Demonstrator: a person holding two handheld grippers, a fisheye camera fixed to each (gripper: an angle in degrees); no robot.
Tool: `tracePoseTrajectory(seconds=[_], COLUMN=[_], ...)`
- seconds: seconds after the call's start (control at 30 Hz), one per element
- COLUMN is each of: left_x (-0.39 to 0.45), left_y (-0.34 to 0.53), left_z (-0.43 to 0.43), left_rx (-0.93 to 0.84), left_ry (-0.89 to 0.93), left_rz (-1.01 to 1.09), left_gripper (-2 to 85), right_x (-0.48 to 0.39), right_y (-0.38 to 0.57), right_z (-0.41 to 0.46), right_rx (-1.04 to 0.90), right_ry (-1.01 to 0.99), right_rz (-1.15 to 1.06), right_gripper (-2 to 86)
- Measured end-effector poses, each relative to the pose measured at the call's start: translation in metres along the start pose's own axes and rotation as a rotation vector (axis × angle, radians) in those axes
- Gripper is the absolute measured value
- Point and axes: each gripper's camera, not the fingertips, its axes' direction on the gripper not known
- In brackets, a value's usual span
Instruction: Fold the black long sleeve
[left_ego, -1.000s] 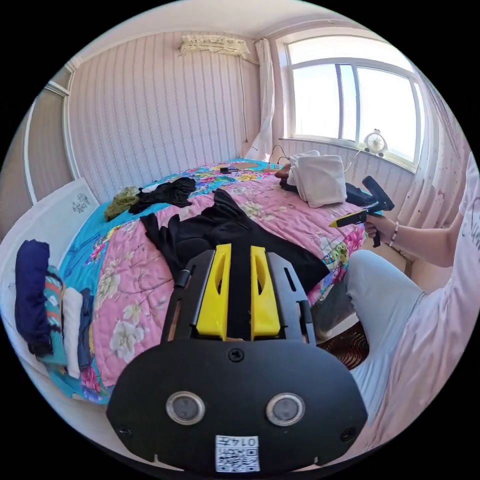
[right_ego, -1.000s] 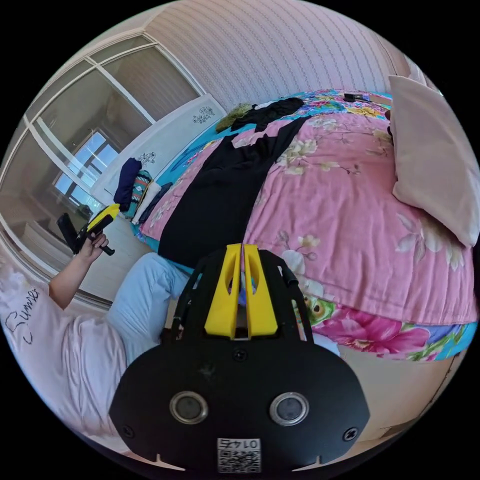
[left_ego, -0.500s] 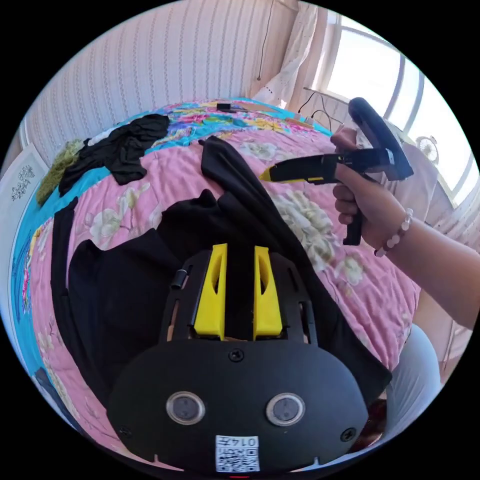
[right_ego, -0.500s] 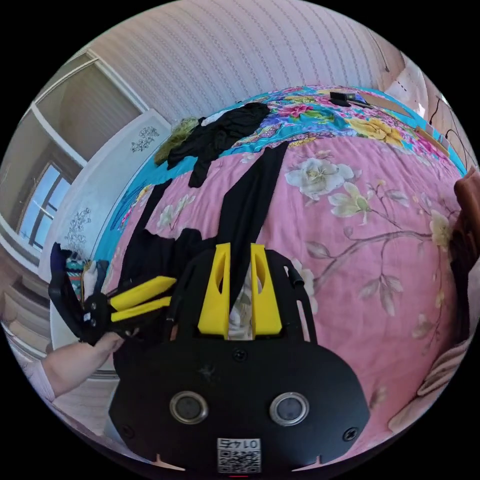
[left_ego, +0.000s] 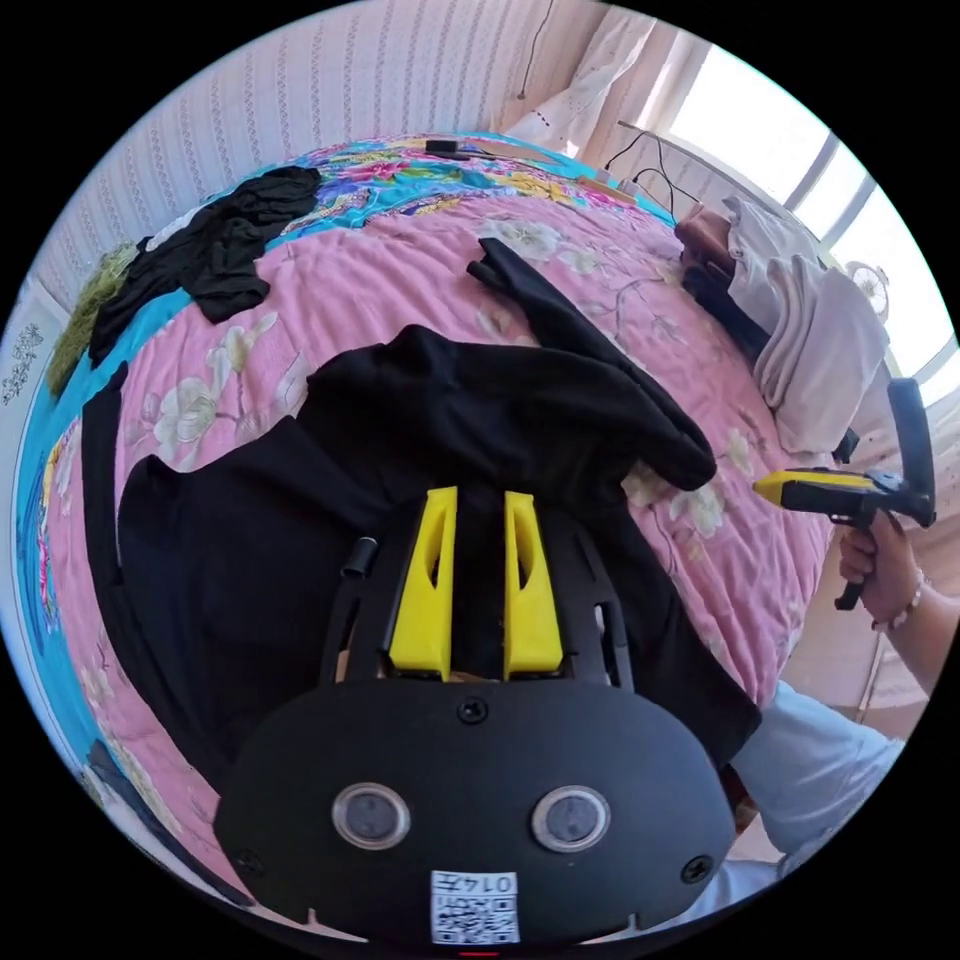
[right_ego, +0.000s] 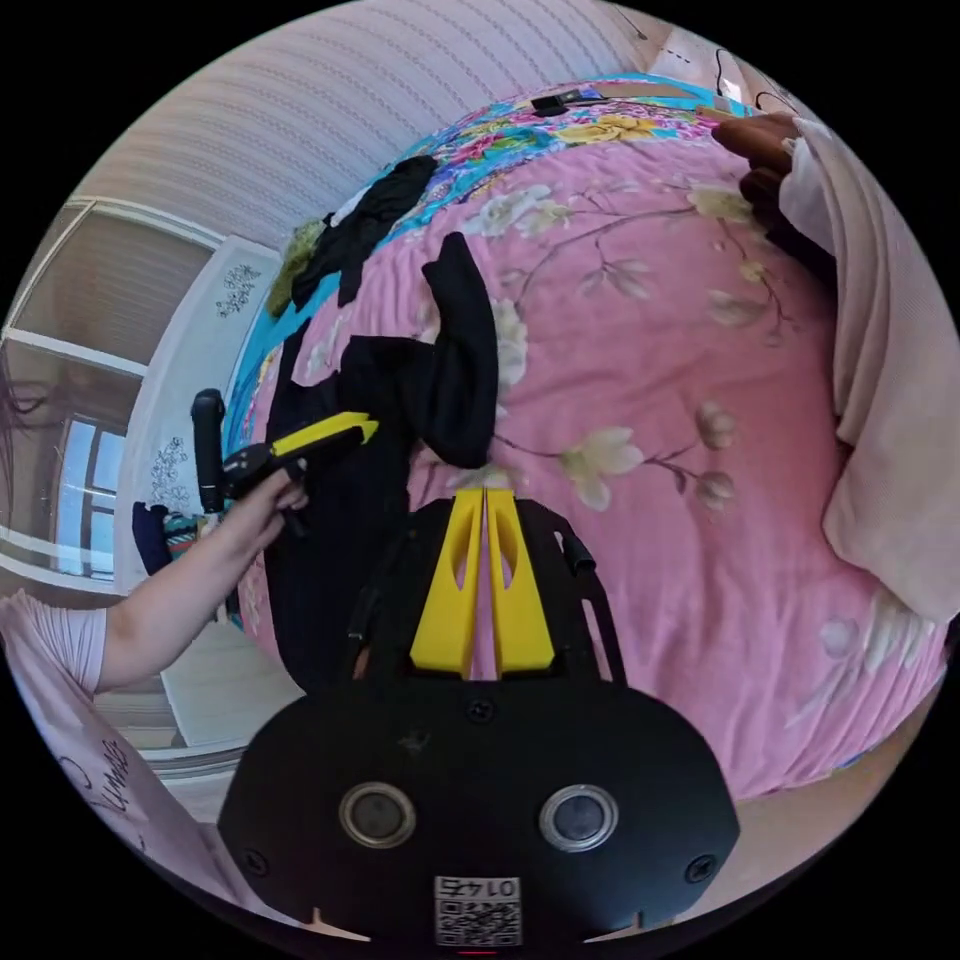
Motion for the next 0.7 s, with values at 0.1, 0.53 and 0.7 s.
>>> tracePoseTrajectory(seconds=[0.1,0.53,0.7], left_x=[0.0,0.019,0.019], left_y=[-0.011,-0.045,-0.045], left_z=[-0.005,0.116,0.111], left_rx=[0.065,-0.012,0.023], left_ry=[-0.014,-0.085,0.014], left_rz=[0.025,0.102,0.162], left_gripper=[8.0,3.8,0.7], right_x=[-0.005,0.029,0.082], right_y=[-0.044,-0.125,0.027], right_z=[-0.009,0.018,-0.089], right_rx=[0.077,0.261,0.346], right_ry=[0.023,-0.004,0.176], right_rz=[-0.101,-0.011,0.101], right_gripper=[1.8,-0.5,-0.1])
